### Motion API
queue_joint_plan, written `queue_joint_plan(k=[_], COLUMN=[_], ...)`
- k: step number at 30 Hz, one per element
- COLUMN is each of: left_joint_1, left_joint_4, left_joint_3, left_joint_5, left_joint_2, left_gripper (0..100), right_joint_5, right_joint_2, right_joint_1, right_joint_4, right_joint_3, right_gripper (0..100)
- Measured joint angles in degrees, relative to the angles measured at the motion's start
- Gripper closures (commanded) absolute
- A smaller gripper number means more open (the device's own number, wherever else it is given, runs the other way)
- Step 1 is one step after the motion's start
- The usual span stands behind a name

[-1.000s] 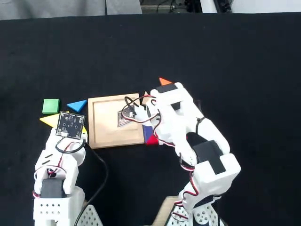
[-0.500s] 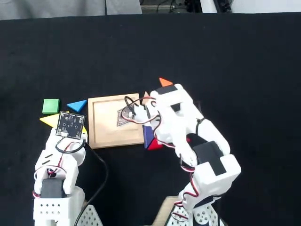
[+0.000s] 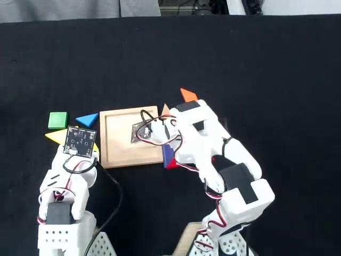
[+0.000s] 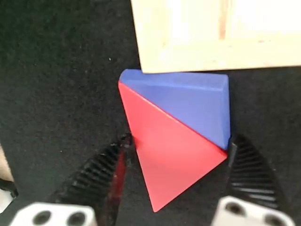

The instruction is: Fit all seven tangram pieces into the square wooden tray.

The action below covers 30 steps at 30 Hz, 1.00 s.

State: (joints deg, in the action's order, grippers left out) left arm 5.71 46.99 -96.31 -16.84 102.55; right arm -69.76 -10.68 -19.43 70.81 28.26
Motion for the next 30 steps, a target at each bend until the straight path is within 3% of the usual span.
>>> queue_joint_plan(k=[30], left_joint_1=[0.0], left_joint_4=[0.0], left_joint_3=[0.0], left_joint_5=[0.0], left_joint_2=[0.0], left_gripper=[96], right_joint_5=[0.0], right_joint_2=[1.85], right_joint_1=[4.57], right_joint_4=[-2.2], right_joint_3=[3.52], right_gripper=[69.4])
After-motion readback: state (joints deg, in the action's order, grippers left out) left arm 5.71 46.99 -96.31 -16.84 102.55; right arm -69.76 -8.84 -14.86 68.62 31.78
